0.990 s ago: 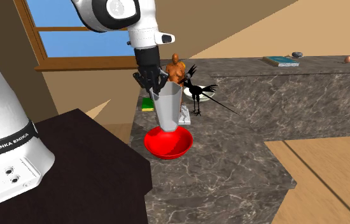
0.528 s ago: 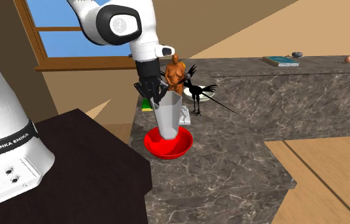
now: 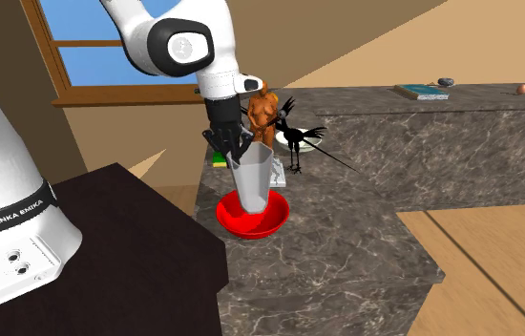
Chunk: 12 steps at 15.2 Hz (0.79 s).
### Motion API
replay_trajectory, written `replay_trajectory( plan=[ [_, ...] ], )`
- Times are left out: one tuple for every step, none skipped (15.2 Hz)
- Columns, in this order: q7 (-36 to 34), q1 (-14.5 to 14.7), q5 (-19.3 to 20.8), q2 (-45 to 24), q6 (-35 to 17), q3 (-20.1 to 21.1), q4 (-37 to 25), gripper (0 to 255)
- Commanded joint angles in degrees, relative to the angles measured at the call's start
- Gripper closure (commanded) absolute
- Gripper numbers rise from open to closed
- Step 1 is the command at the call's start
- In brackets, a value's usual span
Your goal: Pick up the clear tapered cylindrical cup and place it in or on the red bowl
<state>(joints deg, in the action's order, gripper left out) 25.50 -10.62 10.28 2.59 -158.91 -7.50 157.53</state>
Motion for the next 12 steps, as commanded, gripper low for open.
replay_trajectory(
  plan=[
    [0.0,0.0,0.0,0.0,0.0,0.0,0.0,255],
    [0.0,0.0,0.0,0.0,0.0,0.0,0.0,255],
    [0.0,0.0,0.0,0.0,0.0,0.0,0.0,0],
    [0.0,0.0,0.0,0.0,0.0,0.0,0.0,0],
    [0.0,0.0,0.0,0.0,0.0,0.0,0.0,0],
    [0.0,0.0,0.0,0.0,0.0,0.0,0.0,0],
    [0.0,0.0,0.0,0.0,0.0,0.0,0.0,0],
    [0.0,0.0,0.0,0.0,0.0,0.0,0.0,0],
    [0.1,0.1,-0.2,2.5,2.5,0.1,0.1,0],
    [0.3,0.2,-0.4,5.0,5.0,0.2,0.0,0],
    [0.4,0.3,-0.5,7.4,7.5,0.3,-0.1,0],
    [0.5,0.4,-0.7,9.2,9.5,0.4,-0.2,0]
  ],
)
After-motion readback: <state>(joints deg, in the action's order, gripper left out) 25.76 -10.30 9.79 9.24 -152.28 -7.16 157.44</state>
